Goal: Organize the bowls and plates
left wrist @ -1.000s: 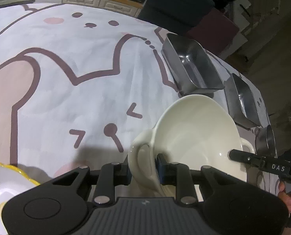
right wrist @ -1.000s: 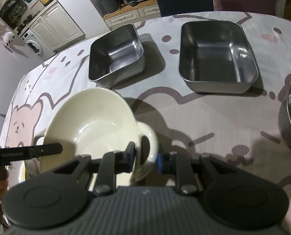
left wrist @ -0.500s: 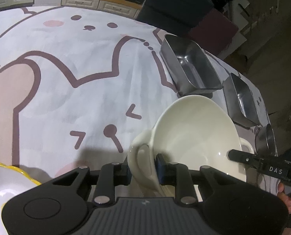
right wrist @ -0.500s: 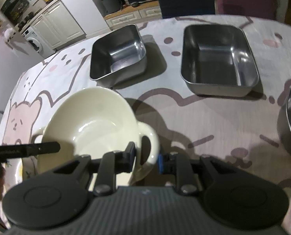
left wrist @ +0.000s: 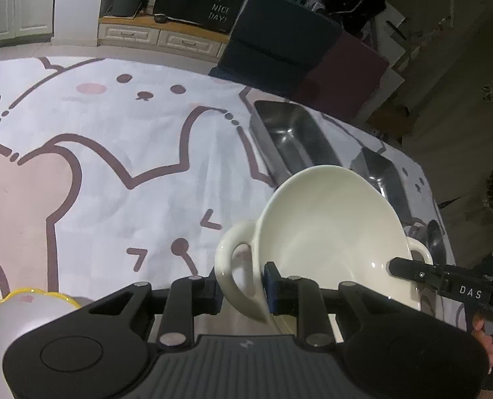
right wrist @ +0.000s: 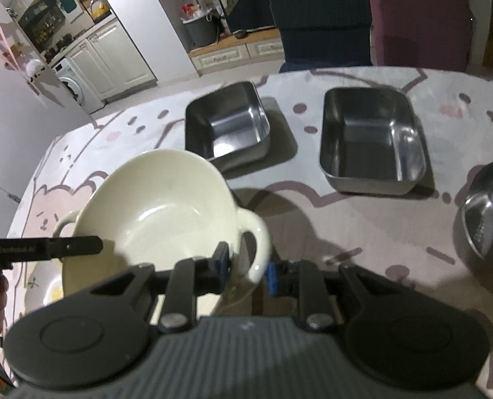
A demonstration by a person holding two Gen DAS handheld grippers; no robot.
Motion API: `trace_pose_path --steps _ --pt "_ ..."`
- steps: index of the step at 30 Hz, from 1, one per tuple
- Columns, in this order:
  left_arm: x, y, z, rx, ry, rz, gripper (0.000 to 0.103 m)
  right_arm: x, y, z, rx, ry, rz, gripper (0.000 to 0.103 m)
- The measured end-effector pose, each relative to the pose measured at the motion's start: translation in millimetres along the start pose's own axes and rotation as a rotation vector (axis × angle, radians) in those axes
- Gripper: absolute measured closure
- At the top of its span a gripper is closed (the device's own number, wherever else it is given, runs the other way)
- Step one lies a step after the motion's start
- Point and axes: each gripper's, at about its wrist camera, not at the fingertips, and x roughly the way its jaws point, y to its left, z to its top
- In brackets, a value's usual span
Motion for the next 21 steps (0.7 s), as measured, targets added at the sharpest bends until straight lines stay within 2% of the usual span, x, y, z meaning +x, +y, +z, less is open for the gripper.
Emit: trace_pose_path --steps 10,21 --pt "-44 -29 -19 0.03 -0.039 -0.029 0.077 -50 1 -16 0.0 -0.057 0.0 0.077" --pt "-85 -60 -54 0.074 -0.072 -0.048 0.077 -103 0 -48 0.014 -0.107 0.0 0.077"
